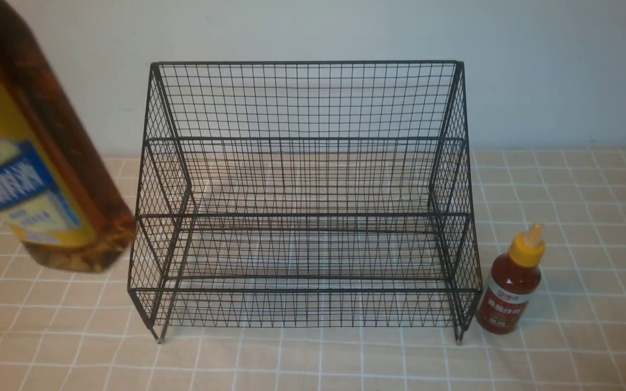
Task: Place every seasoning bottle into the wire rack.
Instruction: Use the left arm to put the condiment bottle back on the shelf, then use the right arm to grab the condiment bottle closest to it
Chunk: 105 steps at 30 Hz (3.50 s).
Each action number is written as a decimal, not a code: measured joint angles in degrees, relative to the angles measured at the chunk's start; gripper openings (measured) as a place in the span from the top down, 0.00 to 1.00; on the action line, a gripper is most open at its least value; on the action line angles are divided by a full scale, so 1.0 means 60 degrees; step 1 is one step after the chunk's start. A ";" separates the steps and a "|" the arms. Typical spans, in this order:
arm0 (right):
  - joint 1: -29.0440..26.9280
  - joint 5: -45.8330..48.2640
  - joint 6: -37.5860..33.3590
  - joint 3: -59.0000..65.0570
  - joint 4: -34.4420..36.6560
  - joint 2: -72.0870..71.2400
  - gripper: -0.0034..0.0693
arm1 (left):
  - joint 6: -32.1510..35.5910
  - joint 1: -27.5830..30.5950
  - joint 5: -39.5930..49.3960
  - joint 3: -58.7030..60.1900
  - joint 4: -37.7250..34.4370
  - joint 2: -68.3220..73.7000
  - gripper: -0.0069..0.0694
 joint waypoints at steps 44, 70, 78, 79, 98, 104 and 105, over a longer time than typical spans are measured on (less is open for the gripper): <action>0.0000 0.0000 0.0000 0.0000 0.0000 0.0000 0.97 | 0.0126 -0.1408 -0.3023 0.0009 -0.0400 0.4431 0.52; 0.0000 0.0000 0.0000 0.0000 0.0000 0.0000 0.97 | 0.2408 -0.1413 -0.0829 -0.0179 -0.0394 0.4339 0.24; 0.0000 0.0000 0.0000 0.0000 0.0000 0.0000 0.97 | 0.2398 -0.1413 -0.0539 -0.0192 -0.0394 0.2717 0.28; 0.0000 0.0000 0.0000 0.0000 0.0000 0.0000 0.97 | 0.2383 -0.1413 -0.0489 -0.0192 -0.0394 0.2717 0.28; 0.0000 0.0000 0.0000 0.0000 0.0000 0.0000 0.97 | -0.1107 -0.1413 0.5334 0.2211 0.1833 -0.2069 0.92; 0.0000 0.0000 0.0000 0.0000 0.0000 0.0000 0.97 | -0.1418 -0.1413 0.5569 0.3311 0.1764 -0.3658 0.92; 0.0000 0.0000 0.0000 0.0000 0.0000 0.0000 0.97 | -0.1429 -0.1413 0.5643 0.3370 0.1756 -0.3805 0.92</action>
